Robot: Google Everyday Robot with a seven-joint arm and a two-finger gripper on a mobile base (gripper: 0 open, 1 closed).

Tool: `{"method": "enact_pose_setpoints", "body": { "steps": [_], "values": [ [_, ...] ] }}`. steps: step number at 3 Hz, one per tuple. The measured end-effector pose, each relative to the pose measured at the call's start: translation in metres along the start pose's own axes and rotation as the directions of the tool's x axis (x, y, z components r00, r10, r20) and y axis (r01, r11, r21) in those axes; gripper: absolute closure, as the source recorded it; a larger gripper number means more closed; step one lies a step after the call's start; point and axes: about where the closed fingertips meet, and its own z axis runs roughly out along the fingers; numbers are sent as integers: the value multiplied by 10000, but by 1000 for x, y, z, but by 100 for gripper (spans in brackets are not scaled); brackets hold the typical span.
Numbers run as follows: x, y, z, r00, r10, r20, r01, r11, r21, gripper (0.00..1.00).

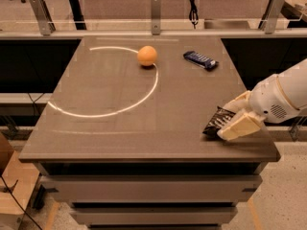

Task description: Move rxbar chocolate near orange

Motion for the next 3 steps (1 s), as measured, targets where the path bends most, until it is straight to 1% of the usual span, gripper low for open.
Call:
{"method": "enact_pose_setpoints", "body": {
  "steps": [1, 2, 3],
  "values": [
    [-30, -10, -21, 9990, -451, 16, 451, 9990, -21, 100],
    [-75, -23, -56, 9918, -1235, 324, 1225, 9919, 323, 100],
    [-75, -23, -55, 9920, -1225, 318, 1215, 9921, 309, 100]
  ]
}}
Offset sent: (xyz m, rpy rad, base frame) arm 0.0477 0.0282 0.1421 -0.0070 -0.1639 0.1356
